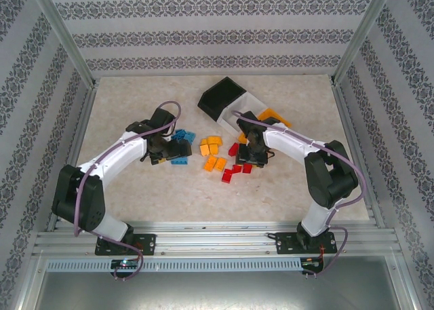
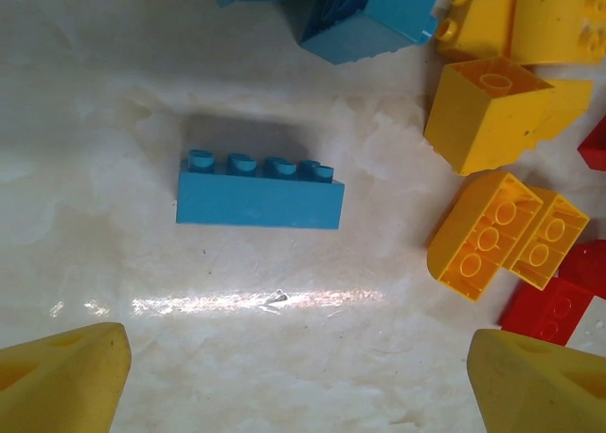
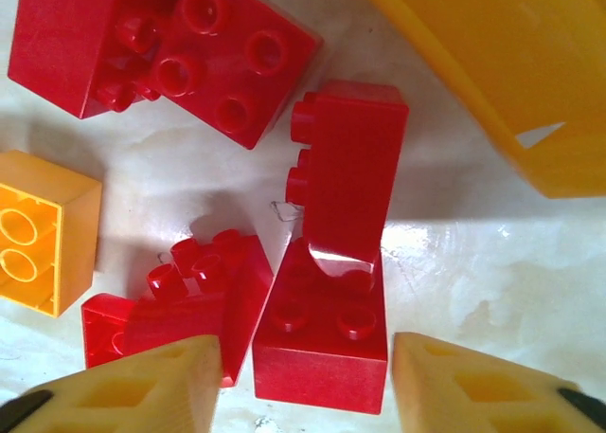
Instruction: Sort the legos into containers by color
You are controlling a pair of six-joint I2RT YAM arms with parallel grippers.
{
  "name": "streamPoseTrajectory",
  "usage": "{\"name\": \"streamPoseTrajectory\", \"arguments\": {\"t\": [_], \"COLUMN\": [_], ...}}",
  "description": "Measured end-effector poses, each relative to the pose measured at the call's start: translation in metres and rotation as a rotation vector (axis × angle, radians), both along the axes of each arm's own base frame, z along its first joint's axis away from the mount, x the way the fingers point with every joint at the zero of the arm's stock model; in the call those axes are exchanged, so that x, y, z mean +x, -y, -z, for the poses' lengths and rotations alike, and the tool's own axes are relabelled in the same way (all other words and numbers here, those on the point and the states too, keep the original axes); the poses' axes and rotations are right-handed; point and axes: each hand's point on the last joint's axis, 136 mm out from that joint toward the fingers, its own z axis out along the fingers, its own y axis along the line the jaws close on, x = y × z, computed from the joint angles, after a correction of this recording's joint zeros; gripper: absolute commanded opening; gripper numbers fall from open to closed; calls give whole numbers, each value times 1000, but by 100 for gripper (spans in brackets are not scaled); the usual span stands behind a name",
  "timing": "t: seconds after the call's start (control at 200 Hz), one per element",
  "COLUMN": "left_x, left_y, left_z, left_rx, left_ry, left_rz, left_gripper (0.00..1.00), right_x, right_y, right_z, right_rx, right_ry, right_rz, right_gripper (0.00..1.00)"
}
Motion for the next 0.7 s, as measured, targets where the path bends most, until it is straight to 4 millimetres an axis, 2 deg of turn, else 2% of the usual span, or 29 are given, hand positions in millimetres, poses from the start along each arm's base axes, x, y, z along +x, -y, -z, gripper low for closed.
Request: {"name": "streamPoseTrajectory", "arguments": {"t": [0.35, 0.425, 0.57, 0.699], "left_x": [0, 0, 0, 1], "left_y": [0, 0, 1, 1], "left_z": [0, 0, 1, 2], "left_rx": [-2, -3, -7, -10], "left_ry": [0, 0, -6, -8], "left_rz": [-6, -7, -15, -21], "left_gripper": [93, 93, 93, 93], "right_x": [-1, -3, -21, -26], "right_y": [4, 13, 32, 37], "right_z": [0, 2, 12, 5], "right_rx": [9, -5, -50, -50], "right_ry": [24, 26, -13, 3], "right_rz": [8, 23, 44, 52], "right_gripper": [44, 43, 37, 33]}}
